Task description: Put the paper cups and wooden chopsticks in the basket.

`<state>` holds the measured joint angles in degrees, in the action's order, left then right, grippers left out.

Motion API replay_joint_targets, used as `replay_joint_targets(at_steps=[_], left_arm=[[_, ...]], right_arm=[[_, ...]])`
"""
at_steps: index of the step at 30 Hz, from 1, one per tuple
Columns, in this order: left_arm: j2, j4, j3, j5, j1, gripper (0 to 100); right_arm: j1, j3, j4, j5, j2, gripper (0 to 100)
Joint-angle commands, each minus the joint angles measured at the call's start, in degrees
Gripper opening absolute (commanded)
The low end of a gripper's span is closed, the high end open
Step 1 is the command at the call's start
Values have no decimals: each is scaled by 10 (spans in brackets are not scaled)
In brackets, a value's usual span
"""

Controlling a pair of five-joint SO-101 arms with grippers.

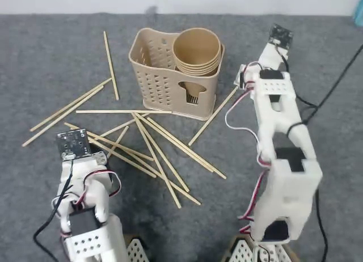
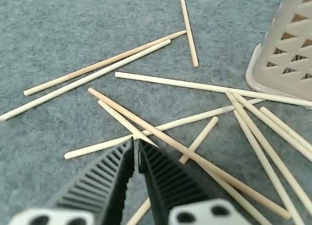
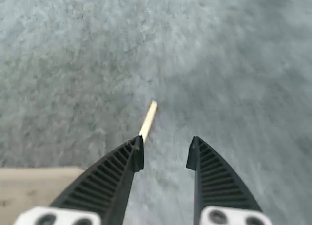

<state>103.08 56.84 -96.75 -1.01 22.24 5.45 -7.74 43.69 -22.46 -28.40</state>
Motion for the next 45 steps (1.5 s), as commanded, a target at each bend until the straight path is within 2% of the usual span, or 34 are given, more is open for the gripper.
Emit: replay_joint_targets(at_steps=[1, 4, 14, 17, 19, 23, 30, 36, 45], left_arm=[[7, -21, 2, 30, -6, 15], [7, -21, 2, 59, -6, 15], [6, -21, 2, 62, -6, 15], [6, -23, 2, 62, -6, 15], [6, -23, 2, 62, -6, 15], [6, -23, 2, 62, -6, 15], [6, -23, 2, 62, -6, 15], [6, -22, 2, 63, -6, 15], [6, -20, 2, 63, -4, 15]], right_arm=[[12, -80, -7, -8, -21, 148], [26, -106, -12, -8, -51, 148], [33, -200, -8, -8, -182, 147], [27, -236, 21, -9, -200, 147], [27, -257, 58, -9, -202, 119], [27, -269, 91, -6, -202, 1], [-9, -269, 138, -6, -195, 8], [-21, -309, 259, -4, -160, 8], [-22, -450, 477, -4, -37, 8]])
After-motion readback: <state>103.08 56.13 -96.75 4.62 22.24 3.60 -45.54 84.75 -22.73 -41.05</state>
